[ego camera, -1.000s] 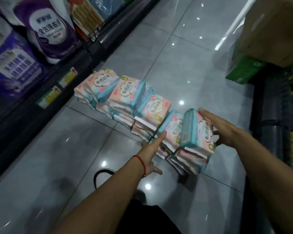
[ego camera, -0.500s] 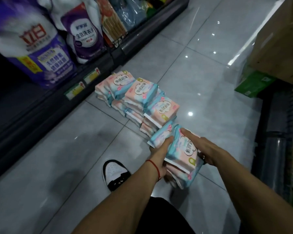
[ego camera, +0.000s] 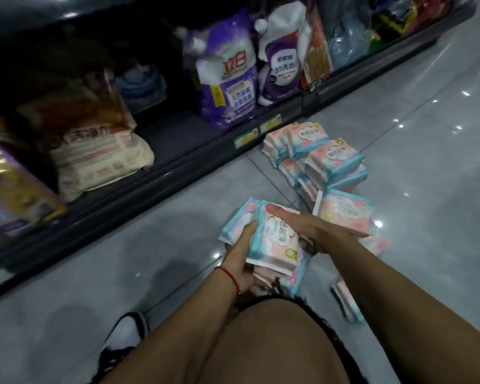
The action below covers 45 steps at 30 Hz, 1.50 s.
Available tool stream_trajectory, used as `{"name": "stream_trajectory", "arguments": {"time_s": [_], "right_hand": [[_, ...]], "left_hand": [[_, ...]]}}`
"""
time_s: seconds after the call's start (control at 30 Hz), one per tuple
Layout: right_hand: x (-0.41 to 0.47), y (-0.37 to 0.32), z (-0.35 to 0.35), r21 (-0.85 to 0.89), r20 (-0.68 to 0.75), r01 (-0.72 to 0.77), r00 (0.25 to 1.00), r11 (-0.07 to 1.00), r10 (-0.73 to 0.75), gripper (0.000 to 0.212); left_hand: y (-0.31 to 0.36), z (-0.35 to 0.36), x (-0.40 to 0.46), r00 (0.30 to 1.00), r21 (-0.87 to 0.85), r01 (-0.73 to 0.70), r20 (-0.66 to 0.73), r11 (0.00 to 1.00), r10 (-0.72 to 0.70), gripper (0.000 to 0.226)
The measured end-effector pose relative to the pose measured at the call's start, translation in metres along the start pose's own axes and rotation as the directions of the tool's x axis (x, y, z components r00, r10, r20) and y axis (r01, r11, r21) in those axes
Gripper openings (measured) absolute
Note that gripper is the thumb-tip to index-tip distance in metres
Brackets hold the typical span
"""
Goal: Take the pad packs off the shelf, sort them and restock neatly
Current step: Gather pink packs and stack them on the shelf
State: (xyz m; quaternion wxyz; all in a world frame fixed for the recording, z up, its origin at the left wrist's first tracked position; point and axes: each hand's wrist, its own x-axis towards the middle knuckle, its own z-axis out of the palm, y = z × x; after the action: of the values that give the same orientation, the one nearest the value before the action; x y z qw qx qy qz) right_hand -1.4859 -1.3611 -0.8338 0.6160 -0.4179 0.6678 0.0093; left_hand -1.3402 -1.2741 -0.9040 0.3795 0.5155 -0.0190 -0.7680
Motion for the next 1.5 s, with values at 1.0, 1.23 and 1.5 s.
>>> {"name": "stream_trajectory", "arguments": {"time_s": [1.0, 1.23, 1.5], "right_hand": [[0.028, -0.067, 0.152, 0.097, 0.003, 0.182, 0.983, 0.979, -0.183, 0.057], [-0.060, -0.143, 0.102, -0.289, 0.362, 0.450, 0.869, 0.845, -0.339, 0.043], [-0.127, -0.187, 0.169, -0.274, 0.509, 0.517, 0.793, 0.811, -0.334, 0.070]], "left_hand": [[0.005, -0.185, -0.073, 0.690, 0.149, -0.050, -0.710, 0.987, 0.143, 0.069], [0.076, -0.117, -0.142, 0.783, 0.295, -0.462, -0.307, 0.837, 0.540, 0.060], [0.141, -0.122, -0.267, 0.844, 0.399, -0.468, -0.063, 0.789, 0.532, 0.040]]}}
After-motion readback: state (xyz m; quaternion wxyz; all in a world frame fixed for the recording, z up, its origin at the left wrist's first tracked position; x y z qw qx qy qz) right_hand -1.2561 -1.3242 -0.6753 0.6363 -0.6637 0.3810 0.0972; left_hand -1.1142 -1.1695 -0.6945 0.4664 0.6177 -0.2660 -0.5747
